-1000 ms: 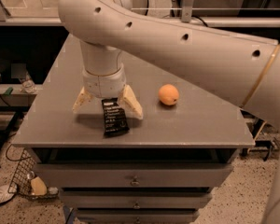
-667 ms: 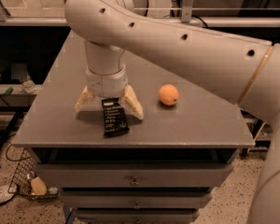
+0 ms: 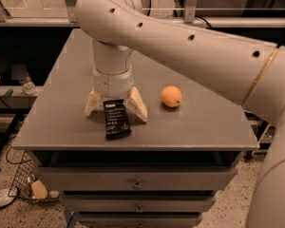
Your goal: Pick rxbar chocolate
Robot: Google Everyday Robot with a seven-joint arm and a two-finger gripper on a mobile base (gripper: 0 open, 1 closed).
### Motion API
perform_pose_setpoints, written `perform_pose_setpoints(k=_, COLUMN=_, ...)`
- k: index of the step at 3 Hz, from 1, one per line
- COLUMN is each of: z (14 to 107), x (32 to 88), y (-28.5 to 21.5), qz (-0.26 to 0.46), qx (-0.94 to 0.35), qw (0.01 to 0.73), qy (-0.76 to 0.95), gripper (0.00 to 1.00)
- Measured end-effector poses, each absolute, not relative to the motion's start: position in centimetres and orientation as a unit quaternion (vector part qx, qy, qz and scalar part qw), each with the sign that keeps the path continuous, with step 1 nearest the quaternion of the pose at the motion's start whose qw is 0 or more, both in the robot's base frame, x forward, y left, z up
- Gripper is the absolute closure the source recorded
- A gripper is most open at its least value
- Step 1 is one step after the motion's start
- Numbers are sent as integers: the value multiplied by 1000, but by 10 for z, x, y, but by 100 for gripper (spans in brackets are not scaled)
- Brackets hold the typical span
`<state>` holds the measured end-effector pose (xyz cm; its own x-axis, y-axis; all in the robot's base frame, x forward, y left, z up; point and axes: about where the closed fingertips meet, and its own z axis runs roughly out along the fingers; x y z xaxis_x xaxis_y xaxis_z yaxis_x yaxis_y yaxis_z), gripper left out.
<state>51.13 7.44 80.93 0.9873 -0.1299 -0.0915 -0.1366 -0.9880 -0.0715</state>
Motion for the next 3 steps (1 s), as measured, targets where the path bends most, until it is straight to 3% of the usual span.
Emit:
perform_pose_setpoints(k=1, z=820, x=511, y=74, qz=43, qx=-996, qw=39, qy=67, gripper=72)
perform_pose_setpoints(k=2, z=828, x=511, y=74, qz=43, qx=-996, qw=39, qy=67, gripper=95)
perform_pose_setpoints(k=3, z=828, x=512, y=74, qz=43, qx=-996, qw=39, qy=67, gripper=100)
